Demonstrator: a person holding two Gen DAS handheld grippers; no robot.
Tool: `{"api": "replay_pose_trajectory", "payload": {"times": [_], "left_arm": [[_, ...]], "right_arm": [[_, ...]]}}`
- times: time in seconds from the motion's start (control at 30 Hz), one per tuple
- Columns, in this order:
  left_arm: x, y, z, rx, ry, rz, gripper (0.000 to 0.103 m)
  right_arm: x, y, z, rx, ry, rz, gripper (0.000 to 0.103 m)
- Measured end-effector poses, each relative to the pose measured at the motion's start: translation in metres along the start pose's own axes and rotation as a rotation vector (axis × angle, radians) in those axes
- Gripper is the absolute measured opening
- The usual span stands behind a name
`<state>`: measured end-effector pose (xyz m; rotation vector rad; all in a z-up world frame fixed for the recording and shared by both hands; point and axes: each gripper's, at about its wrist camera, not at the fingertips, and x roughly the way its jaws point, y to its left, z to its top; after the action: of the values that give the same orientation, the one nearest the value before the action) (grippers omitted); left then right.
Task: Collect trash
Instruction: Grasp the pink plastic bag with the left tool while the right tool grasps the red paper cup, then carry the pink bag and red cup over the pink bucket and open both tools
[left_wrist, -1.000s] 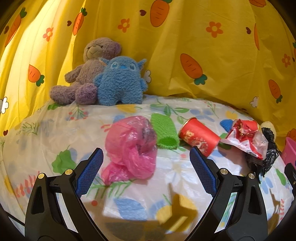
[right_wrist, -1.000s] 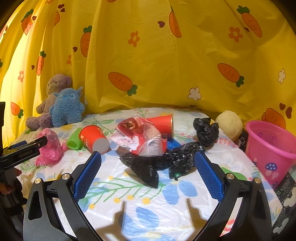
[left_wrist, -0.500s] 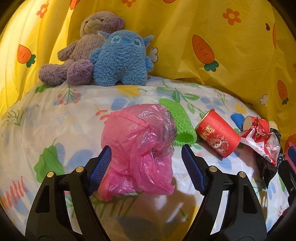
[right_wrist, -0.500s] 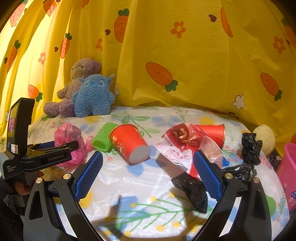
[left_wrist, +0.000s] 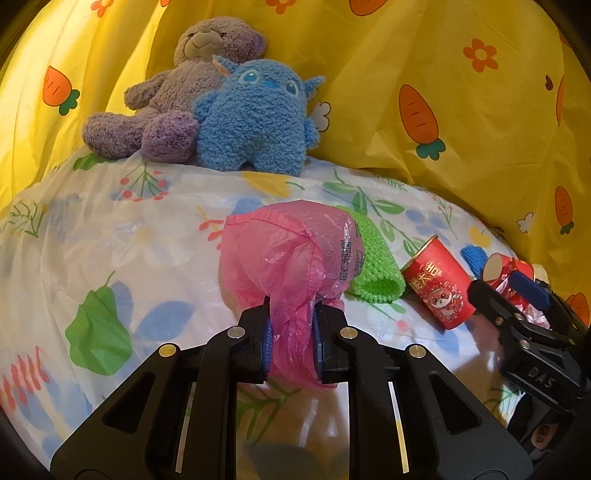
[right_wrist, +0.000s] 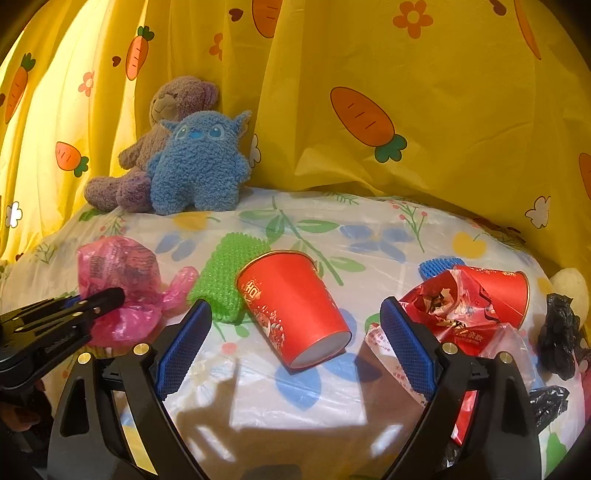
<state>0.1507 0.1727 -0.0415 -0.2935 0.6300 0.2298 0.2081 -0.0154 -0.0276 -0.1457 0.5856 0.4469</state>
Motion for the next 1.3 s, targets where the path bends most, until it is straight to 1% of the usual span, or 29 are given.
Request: {"api": "replay_pose_trajectory", "payload": {"times": [0.07,0.2,0.33,0.4,0.43,0.5,0.63,0.77,0.9,1.0,1.13,1.3], "left_arm": [[-0.004,0.001,0.000,-0.006,-0.012,0.000,0.016],[-0.008,0.001,-0.001,-0.004,-0.018,-0.001,0.016],[-0.008,-0.001,-0.002,0.000,-0.019,-0.004,0.016],[-0.008,-0.002,-0.002,0.000,-0.018,-0.009,0.016],[-0.008,-0.003,-0.003,0.000,-0.018,-0.010,0.016],[-0.008,-0.004,-0.003,0.002,-0.016,-0.012,0.016],[-0.009,-0.004,-0.005,0.003,-0.016,-0.015,0.016],[-0.012,-0.006,-0.006,0.004,-0.026,-0.017,0.016],[-0.017,-0.010,-0.007,0.017,-0.040,-0.011,0.016],[-0.022,-0.014,-0.009,0.024,-0.047,-0.024,0.016],[-0.031,-0.022,-0.012,0.040,-0.062,-0.036,0.016],[-0.045,-0.035,-0.016,0.071,-0.082,-0.059,0.016]], "right_arm": [[0.009,0.000,0.000,-0.010,0.020,-0.002,0.086],[0.023,-0.002,-0.002,-0.020,0.049,-0.011,0.086],[0.033,-0.006,-0.002,-0.002,0.084,0.003,0.079],[0.037,-0.007,-0.001,-0.002,0.099,0.009,0.078],[0.040,-0.006,-0.001,-0.002,0.112,0.016,0.076],[0.043,-0.006,-0.001,-0.003,0.132,0.029,0.068],[0.042,-0.006,-0.002,-0.004,0.125,0.039,0.063],[0.029,-0.005,-0.004,0.004,0.089,0.066,0.062],[0.005,-0.002,-0.003,0.013,0.031,0.092,0.062],[-0.016,-0.001,-0.004,0.014,-0.010,0.104,0.062],[-0.045,-0.005,-0.012,0.043,-0.056,0.105,0.062],[-0.081,-0.017,-0.029,0.094,-0.119,0.083,0.062]]}}
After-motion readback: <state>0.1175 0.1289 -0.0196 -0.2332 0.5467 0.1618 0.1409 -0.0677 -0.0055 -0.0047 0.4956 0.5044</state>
